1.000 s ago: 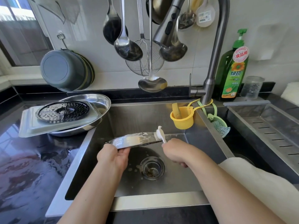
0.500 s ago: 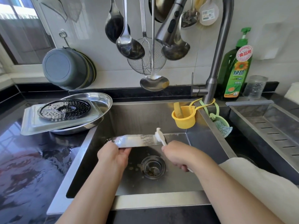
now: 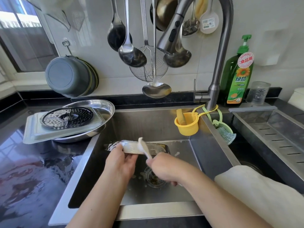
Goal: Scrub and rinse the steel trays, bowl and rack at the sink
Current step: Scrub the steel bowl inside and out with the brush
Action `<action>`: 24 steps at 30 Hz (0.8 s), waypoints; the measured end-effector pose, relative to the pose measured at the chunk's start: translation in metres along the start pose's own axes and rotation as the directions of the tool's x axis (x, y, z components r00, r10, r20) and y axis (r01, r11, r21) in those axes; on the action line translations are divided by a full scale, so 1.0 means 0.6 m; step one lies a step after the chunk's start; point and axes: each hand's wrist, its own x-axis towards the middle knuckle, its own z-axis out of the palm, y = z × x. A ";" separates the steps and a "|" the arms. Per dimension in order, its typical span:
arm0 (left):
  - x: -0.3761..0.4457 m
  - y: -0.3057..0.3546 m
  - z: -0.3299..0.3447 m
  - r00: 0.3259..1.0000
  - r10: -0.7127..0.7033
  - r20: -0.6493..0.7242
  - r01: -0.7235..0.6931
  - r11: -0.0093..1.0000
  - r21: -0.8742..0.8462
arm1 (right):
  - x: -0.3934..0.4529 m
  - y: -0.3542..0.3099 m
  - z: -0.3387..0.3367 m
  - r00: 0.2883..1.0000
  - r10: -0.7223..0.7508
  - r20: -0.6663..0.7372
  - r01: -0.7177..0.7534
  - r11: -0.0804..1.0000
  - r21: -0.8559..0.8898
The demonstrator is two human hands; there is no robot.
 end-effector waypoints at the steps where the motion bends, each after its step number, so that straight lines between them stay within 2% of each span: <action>1: 0.002 0.004 -0.003 1.000 -0.002 -0.007 0.002 1.000 0.012 | -0.006 -0.009 0.005 0.999 -0.036 0.009 0.036 0.999 -0.038; 3: 0.005 0.008 -0.007 0.999 -0.021 -0.025 0.022 0.999 0.031 | -0.002 -0.017 0.014 0.998 -0.057 -0.003 0.057 0.997 -0.051; 6: 0.004 0.008 -0.006 1.000 -0.020 -0.018 0.021 0.998 0.067 | 0.006 -0.011 0.008 1.000 -0.005 -0.021 0.004 0.999 -0.038; 12: 0.007 0.008 -0.004 0.998 0.068 -0.006 -0.068 0.998 -0.003 | 0.024 0.043 -0.023 0.963 0.268 -0.001 -0.267 0.960 0.082; 14: 0.001 0.010 -0.001 0.996 0.085 0.001 -0.085 0.996 -0.029 | 0.034 0.049 -0.024 0.948 0.319 -0.014 -0.317 0.944 0.091; 16: -0.006 0.011 0.001 0.996 0.090 0.014 -0.090 0.995 -0.036 | 0.033 0.044 -0.017 0.952 0.307 -0.004 -0.304 0.946 0.111; 20: -0.023 -0.006 0.003 0.994 0.082 0.069 -0.088 0.993 0.077 | 0.004 0.011 0.007 0.987 0.151 0.060 -0.156 0.983 0.099; 24: -0.025 0.002 0.011 0.983 0.181 -0.005 -0.180 0.981 0.078 | 0.004 0.000 0.010 0.995 0.084 0.053 -0.087 0.995 0.043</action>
